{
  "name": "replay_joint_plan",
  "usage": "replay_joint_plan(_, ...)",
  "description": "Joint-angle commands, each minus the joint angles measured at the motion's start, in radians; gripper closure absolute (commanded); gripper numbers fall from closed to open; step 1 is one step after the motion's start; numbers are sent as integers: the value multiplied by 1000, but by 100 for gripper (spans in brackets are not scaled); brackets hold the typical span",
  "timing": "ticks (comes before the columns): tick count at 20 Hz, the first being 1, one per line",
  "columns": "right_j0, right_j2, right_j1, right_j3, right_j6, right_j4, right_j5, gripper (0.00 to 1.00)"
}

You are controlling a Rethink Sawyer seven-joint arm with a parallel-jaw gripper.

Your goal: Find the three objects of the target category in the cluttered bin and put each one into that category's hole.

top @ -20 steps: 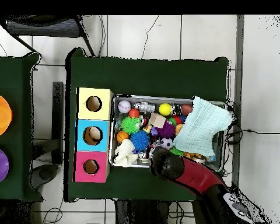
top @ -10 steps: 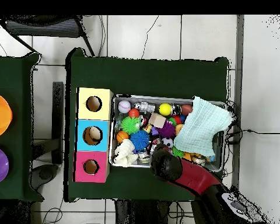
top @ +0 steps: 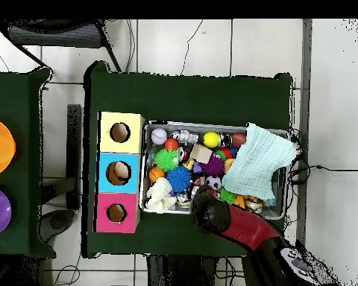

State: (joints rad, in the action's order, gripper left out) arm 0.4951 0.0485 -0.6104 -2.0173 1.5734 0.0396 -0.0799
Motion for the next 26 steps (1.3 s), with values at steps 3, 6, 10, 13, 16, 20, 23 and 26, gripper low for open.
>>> replay_joint_plan(3,-21,24,-146,-15,182,-59,-146,100)
replay_joint_plan(6,-25,32,-204,-53,198,-71,-162,100)
replay_joint_plan(10,-63,23,-276,-106,240,-88,-124,100)
replay_joint_plan(13,-89,19,-302,-107,244,-114,-152,100)
replay_joint_plan(16,-98,46,-322,-133,266,-148,-121,100)
replay_joint_plan(20,-123,86,-335,-158,305,-200,-51,100)
replay_joint_plan(23,-169,65,-341,-151,319,-243,-50,100)
replay_joint_plan(26,-204,63,-327,-135,321,-286,-67,100)
